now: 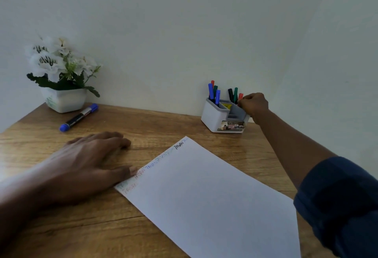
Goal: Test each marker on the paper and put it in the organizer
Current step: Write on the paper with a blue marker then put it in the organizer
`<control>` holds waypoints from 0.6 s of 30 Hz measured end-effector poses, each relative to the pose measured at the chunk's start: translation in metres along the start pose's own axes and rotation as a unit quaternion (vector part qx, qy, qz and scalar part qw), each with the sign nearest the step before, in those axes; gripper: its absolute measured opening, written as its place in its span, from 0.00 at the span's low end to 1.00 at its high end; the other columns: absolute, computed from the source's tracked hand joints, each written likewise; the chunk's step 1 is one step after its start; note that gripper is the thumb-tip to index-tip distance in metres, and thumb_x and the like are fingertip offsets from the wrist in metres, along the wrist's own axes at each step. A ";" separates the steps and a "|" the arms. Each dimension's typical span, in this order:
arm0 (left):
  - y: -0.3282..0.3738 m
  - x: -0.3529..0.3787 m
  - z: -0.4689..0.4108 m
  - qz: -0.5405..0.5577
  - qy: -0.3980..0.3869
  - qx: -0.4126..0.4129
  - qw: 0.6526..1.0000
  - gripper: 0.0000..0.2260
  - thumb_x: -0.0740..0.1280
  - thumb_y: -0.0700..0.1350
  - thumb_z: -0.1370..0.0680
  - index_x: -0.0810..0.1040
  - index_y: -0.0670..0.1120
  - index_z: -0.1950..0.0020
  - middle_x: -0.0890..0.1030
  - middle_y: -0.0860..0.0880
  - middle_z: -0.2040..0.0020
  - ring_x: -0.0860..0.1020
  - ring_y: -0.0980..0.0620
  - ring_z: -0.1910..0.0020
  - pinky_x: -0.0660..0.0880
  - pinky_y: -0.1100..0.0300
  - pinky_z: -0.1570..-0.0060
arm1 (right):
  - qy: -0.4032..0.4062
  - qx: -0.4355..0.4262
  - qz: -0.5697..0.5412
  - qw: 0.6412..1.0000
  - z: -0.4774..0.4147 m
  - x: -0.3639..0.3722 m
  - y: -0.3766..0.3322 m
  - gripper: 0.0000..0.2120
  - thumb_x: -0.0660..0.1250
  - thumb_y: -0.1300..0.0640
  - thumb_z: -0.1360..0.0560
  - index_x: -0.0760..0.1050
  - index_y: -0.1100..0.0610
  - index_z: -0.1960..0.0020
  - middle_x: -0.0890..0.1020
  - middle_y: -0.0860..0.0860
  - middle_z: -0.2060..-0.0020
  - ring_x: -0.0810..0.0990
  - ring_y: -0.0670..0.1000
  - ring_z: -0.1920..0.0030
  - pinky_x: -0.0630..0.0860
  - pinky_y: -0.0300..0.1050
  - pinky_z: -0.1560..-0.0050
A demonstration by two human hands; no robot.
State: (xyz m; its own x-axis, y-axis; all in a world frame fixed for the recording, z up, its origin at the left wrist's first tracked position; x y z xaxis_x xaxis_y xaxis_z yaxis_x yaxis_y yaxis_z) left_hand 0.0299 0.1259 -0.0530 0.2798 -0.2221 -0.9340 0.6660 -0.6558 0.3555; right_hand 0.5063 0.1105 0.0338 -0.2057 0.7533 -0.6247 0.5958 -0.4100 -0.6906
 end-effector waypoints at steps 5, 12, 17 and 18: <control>0.004 -0.002 0.000 -0.012 -0.008 -0.003 1.000 0.47 0.49 0.85 0.41 0.60 0.68 0.24 0.58 0.65 0.21 0.63 0.57 0.24 0.65 0.52 0.27 | 0.135 -0.216 0.001 0.967 0.041 -0.013 -0.031 0.13 0.66 0.58 0.24 0.80 0.54 0.40 0.83 0.52 0.47 0.81 0.55 0.45 0.78 0.52 0.46; 0.018 -0.007 0.010 -0.004 -0.013 -0.027 1.000 0.32 0.63 0.68 0.23 0.61 0.61 0.21 0.59 0.58 0.19 0.61 0.54 0.22 0.60 0.53 0.26 | -0.042 -0.450 -0.056 0.890 0.136 0.028 -0.098 0.08 0.68 0.61 0.24 0.82 0.55 0.46 0.84 0.51 0.52 0.82 0.50 0.52 0.81 0.51 0.50; 0.015 -0.006 0.008 0.003 -0.020 -0.034 0.999 0.33 0.63 0.69 0.23 0.60 0.62 0.20 0.56 0.57 0.18 0.58 0.52 0.20 0.57 0.49 0.24 | -0.274 -0.482 0.057 0.830 0.190 0.103 -0.155 0.14 0.72 0.57 0.25 0.81 0.51 0.40 0.81 0.49 0.45 0.82 0.47 0.53 0.80 0.52 0.47; 0.015 -0.005 0.008 0.002 -0.023 -0.035 0.999 0.33 0.63 0.69 0.23 0.59 0.62 0.20 0.56 0.57 0.18 0.57 0.52 0.20 0.57 0.49 0.24 | -0.291 -0.500 0.073 0.812 0.199 0.115 -0.167 0.16 0.72 0.56 0.25 0.80 0.50 0.37 0.80 0.49 0.44 0.81 0.46 0.53 0.80 0.50 0.47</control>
State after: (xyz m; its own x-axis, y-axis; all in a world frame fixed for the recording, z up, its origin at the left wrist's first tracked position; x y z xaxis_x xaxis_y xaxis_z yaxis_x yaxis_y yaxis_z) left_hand 0.0331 0.1113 -0.0430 0.2517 -0.2591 -0.9325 0.7122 -0.6028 0.3597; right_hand 0.2289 0.1631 0.0052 -0.2358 0.2444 -0.9406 0.9195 0.3694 -0.1345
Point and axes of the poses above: each hand's wrist, its own z-axis away from the middle knuckle, its own x-axis out of the palm, y = z × x, the point moved 5 cm from there along -z, towards the middle knuckle
